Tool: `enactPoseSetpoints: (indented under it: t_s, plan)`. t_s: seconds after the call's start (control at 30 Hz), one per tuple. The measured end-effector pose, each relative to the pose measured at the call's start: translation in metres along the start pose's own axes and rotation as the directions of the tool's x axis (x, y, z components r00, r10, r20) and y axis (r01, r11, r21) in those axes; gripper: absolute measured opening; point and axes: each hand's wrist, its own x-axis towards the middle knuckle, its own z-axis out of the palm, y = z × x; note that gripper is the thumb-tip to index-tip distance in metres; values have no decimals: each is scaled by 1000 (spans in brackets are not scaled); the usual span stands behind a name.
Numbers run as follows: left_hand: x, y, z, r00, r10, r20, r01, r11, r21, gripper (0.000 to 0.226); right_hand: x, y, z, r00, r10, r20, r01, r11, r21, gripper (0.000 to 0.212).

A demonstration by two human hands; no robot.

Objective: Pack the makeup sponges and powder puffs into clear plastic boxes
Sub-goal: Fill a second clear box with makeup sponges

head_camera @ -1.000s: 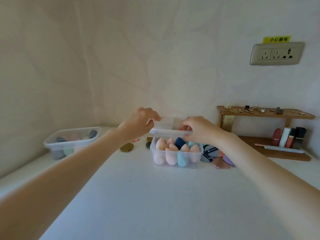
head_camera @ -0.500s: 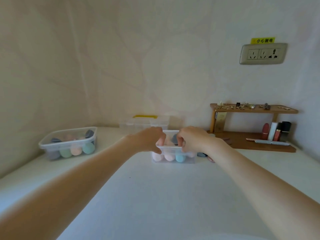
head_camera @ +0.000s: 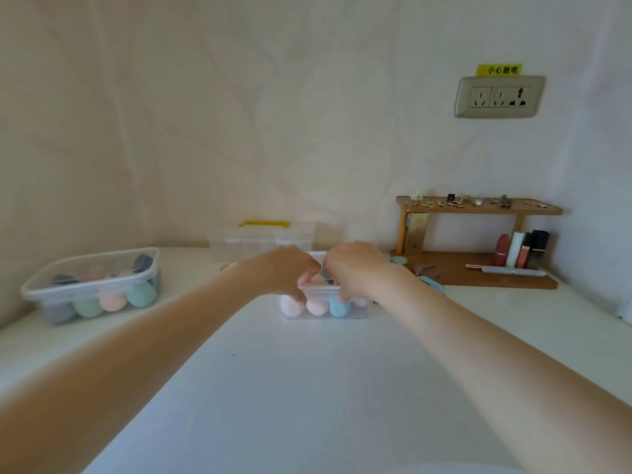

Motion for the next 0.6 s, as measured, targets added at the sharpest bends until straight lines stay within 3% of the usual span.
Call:
enactPoseSetpoints:
  t_s: [0.13, 0.27, 0.43, 0.6]
  plan:
    - [-2, 5, -2, 999, -27, -33, 27, 1000, 4, 23, -3, -10, 2, 995, -16, -96, 6, 995, -98, 15]
    - [-11, 7, 6, 993, -83, -86, 79, 995, -54, 18, -7, -19, 14, 992, 20, -128, -41, 987, -159, 31]
    - [-14, 18, 24, 967, -178, -181, 206, 967, 149, 43, -12, -25, 20, 987, 73, -146, -91, 988, -123, 35]
    - [-28, 8, 12, 958, -157, -240, 196, 970, 147, 48, -14, -22, 12, 979, 48, -200, -65, 995, -82, 42]
